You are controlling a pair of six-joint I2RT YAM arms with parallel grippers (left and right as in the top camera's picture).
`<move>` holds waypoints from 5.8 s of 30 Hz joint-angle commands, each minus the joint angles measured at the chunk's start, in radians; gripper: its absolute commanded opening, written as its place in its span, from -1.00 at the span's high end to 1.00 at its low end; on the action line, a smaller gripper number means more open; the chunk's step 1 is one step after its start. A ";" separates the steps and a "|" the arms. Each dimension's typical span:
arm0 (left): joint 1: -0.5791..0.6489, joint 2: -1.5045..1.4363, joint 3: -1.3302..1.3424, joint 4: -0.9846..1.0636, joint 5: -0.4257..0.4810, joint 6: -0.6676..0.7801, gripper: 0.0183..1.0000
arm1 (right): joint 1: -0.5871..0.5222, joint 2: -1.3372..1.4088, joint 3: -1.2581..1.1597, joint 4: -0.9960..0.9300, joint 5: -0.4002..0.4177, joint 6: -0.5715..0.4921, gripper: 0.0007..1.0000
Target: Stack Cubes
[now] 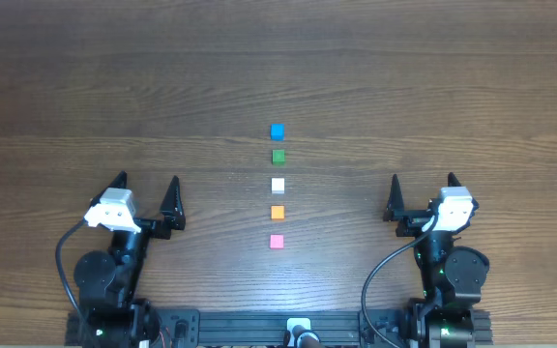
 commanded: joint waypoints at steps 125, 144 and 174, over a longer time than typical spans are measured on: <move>-1.052 1.607 0.875 -0.647 -0.214 -1.010 -0.83 | 0.005 -0.009 -0.007 -0.001 0.006 -0.002 -0.98; -1.063 1.663 0.875 -0.623 -0.235 -0.901 -0.73 | 0.005 -0.009 -0.007 -0.001 0.006 -0.002 -0.98; -1.063 1.672 0.875 -0.613 -0.264 -0.834 -0.34 | 0.005 -0.009 -0.007 -0.001 0.006 -0.002 -0.98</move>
